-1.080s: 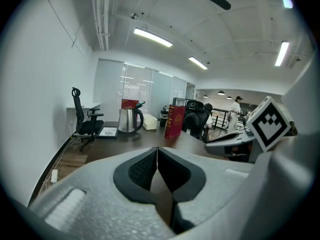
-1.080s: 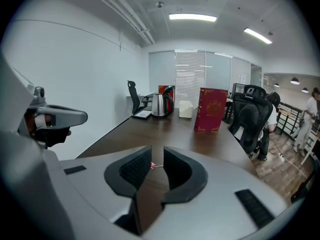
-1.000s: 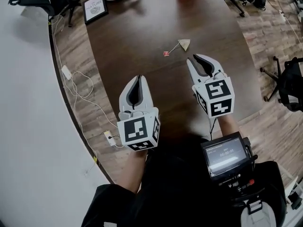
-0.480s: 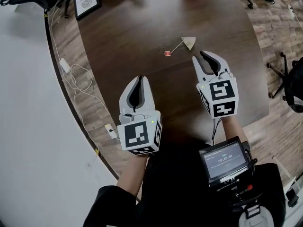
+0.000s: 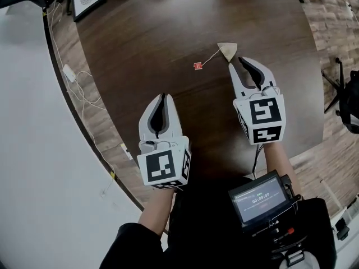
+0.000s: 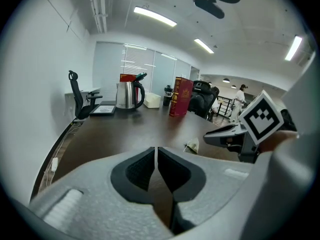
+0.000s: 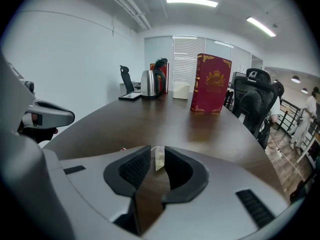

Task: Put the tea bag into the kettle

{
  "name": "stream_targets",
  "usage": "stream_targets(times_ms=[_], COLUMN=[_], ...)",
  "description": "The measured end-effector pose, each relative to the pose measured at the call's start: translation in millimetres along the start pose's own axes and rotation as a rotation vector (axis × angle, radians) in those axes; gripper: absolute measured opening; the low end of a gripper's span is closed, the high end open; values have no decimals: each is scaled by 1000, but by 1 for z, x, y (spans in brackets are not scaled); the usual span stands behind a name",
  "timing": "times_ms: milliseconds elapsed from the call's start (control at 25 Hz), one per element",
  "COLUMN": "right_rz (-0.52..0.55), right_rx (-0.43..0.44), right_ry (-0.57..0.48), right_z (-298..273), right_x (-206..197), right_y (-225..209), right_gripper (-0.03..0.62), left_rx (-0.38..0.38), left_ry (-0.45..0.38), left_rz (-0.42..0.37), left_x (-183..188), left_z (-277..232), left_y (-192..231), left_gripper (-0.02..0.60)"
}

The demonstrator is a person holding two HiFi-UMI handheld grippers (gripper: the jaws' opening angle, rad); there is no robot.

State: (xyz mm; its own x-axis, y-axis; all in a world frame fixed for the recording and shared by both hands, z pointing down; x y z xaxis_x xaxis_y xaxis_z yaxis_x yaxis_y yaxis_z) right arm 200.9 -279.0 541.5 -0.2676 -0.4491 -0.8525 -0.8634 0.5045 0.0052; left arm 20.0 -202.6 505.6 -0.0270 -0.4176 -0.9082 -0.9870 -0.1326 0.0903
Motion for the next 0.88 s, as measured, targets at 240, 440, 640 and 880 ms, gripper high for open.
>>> stream_targets(times_ms=[240,440,640,880], right_rz=[-20,-21,-22,-16], right_rx=[2,-4,5,1], right_ry=[-1,-5,3,27], right_z=[-16,-28,-39,-46], right_x=[-8,-12,-18,-24], right_y=[-3,-9,-8,-8], right_gripper=[97,100,100,98], left_rx=[-18,-26,-17,-11], left_ry=[49,64,84,95], left_rz=[5,11,12,18], left_x=[-25,-36,-45,-47], left_z=[-16,-28,-36,-41], left_y=[-6,-7,-3,-1], left_gripper=[5,5,5,5])
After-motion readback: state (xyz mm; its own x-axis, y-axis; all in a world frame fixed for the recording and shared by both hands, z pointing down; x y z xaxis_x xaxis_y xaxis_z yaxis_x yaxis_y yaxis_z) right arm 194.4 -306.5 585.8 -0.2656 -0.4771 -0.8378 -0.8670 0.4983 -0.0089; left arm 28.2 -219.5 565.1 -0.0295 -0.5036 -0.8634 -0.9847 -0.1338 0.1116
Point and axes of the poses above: the fingertips, and each gripper's own axes: z backward along the fingers, y to its left, x out of its top, the point moved 3 cm from there along z, backward along the fingers, and after that the axes turned 9 degrees about -y, right-handed, at the moved point
